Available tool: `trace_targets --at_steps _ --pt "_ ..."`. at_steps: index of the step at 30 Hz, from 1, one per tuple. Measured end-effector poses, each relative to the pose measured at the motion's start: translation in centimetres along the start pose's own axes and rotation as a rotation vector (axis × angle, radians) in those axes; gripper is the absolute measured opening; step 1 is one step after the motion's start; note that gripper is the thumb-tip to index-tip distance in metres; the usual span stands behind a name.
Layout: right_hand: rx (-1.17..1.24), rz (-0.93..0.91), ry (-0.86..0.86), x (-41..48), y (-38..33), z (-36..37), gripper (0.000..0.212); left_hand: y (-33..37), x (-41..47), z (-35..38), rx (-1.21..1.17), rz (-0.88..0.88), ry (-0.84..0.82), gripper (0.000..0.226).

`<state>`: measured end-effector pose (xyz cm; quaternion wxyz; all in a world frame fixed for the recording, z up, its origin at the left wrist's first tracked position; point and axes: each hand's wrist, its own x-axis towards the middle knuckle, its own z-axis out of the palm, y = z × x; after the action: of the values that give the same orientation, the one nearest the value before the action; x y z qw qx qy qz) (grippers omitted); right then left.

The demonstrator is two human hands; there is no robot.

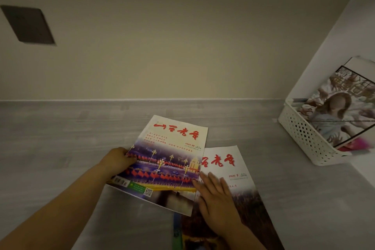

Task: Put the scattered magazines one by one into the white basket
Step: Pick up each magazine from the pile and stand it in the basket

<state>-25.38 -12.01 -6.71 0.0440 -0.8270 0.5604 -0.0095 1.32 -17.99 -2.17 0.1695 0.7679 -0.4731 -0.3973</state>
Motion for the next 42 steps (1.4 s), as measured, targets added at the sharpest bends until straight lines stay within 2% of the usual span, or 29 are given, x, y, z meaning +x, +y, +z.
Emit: trace_targets --at_steps 2,5,8,12,15,18,23,28,30,32,34,36,38,42 --pt "-0.037 -0.010 0.002 -0.1 0.0 0.4 0.041 0.3 0.0 0.0 0.055 0.061 0.033 0.021" --pt "-0.041 -0.005 0.031 0.2 0.3 0.7 0.041 0.6 -0.2 -0.1 0.005 0.128 0.061 0.005" --pt "-0.025 0.066 -0.024 0.3 0.2 0.0 0.046 1.0 -0.2 -0.2 -0.053 0.124 0.072 0.014" --pt "0.180 -0.020 -0.084 0.6 1.0 1.2 0.052 1.7 0.1 -0.4 0.022 0.076 0.107 0.006" --pt "0.173 -0.036 -0.055 0.7 1.2 1.6 0.050 2.0 0.3 -0.8 -0.045 0.017 0.098 0.017" --pt "0.187 -0.047 -0.089 0.9 1.2 1.3 0.049 1.8 0.6 -0.6 -0.157 -0.081 0.079 0.019" --pt "0.207 -0.039 -0.111 0.9 1.3 1.3 0.049 0.5 0.4 0.5 -0.062 -0.168 0.053 0.038" --pt "0.314 -0.001 -0.109 1.2 1.2 1.1 0.048 1.2 -0.5 0.8 -0.053 -0.079 0.149 0.021" --pt "0.486 0.068 -0.048 1.3 0.9 0.7 0.045 2.2 -1.2 0.6 -0.079 0.035 0.212 0.017" --pt "0.803 0.244 0.009 1.6 0.7 -0.2 0.045 3.5 -2.2 0.2 -0.114 0.216 0.253 0.017" --pt "1.113 0.423 -0.009 2.3 1.1 -1.5 0.051 5.0 -3.7 -0.1 -0.157 0.380 0.261 0.018" --pt "1.299 0.519 0.008 3.1 2.2 -2.5 0.056 6.5 -5.0 -0.3 -0.258 0.488 0.244 0.020" --pt "1.448 0.497 0.093 3.5 3.6 -3.5 0.055 8.0 -6.1 -0.2 -0.402 0.534 0.188 0.027" --pt "1.654 0.397 0.249 3.3 7.0 -6.4 0.021 11.7 -6.9 1.1 -0.518 0.619 0.145 0.031"
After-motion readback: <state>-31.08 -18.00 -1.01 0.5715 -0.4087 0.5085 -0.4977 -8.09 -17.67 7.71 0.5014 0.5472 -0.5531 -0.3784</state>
